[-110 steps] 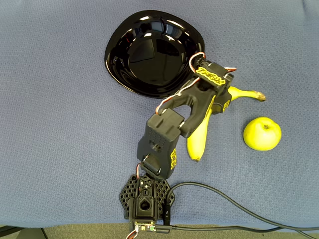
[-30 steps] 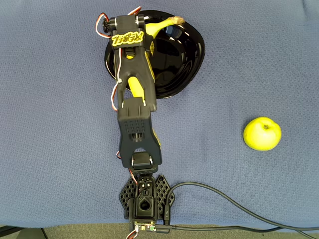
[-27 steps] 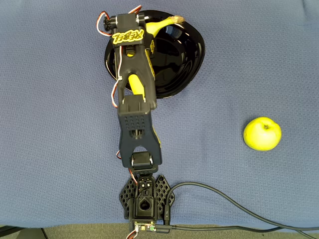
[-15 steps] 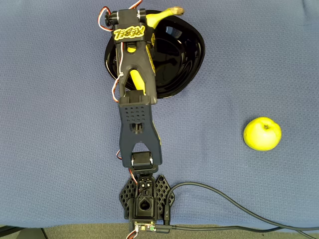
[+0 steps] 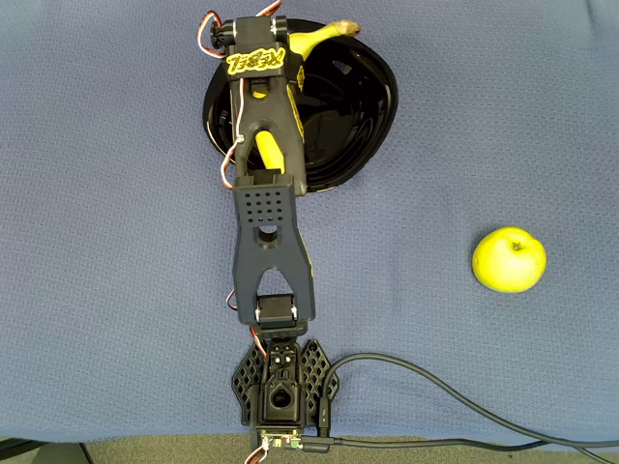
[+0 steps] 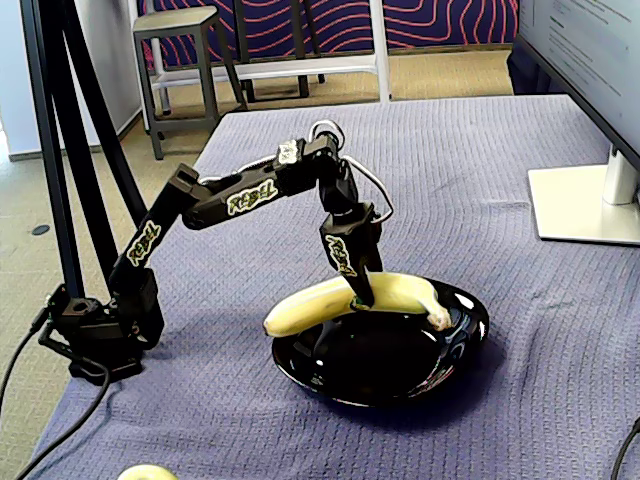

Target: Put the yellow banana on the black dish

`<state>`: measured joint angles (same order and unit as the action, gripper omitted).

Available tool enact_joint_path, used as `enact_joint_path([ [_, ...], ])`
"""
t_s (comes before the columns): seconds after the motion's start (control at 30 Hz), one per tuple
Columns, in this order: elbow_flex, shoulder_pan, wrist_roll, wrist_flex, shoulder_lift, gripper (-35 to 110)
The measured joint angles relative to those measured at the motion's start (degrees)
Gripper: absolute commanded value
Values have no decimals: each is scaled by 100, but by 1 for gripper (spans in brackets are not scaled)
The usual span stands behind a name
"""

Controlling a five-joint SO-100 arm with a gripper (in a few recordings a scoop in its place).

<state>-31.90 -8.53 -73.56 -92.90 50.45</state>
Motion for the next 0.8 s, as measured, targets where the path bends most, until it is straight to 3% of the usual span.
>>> enact_joint_path([
  [0.6,325,97,132,-264,-281,3],
  [0.8,105,167,299,-272,-272,14],
])
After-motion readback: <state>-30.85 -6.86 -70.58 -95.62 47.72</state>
